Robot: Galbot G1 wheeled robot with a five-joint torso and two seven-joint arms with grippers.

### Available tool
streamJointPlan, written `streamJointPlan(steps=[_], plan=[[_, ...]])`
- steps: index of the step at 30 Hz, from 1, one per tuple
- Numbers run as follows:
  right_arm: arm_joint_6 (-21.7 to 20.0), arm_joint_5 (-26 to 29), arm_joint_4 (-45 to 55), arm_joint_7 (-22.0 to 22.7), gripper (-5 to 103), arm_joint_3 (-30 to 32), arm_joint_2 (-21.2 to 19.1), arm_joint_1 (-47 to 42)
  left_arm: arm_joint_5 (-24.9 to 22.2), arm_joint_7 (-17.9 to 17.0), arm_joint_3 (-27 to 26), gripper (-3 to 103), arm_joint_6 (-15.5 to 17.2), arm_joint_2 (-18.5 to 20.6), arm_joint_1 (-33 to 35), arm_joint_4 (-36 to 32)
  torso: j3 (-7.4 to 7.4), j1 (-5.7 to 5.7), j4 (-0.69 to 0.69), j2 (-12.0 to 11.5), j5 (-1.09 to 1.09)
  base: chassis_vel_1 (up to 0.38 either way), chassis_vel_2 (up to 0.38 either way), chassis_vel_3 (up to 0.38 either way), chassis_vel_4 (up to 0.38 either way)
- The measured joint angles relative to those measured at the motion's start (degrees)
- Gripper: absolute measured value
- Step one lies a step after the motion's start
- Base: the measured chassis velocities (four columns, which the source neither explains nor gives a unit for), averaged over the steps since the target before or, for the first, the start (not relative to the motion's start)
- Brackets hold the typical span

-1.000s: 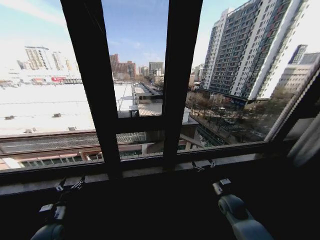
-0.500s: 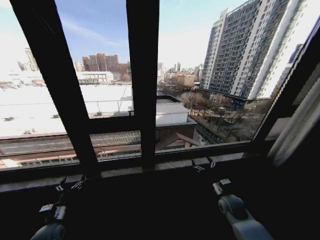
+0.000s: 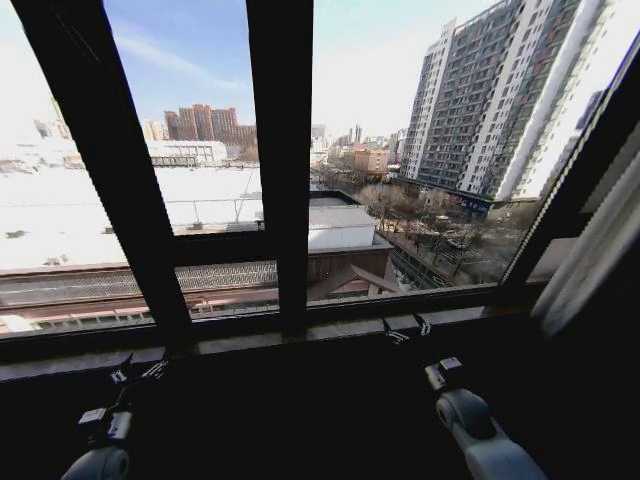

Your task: Open the curtains by pulling them apart, changing their state from closed to fully open.

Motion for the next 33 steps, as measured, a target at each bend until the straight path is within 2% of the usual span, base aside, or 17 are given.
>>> streamJointPlan(steps=[33], plan=[[0.00,0.00,0.00,0.01,100,0.01,-0.02,0.00,0.00,0.03,0.03,100,-0.01,-0.01,0.00,-0.02,0.00,0.00,0.01,0.00,-0.03,-0.055,-0.053,0.058,0.059]])
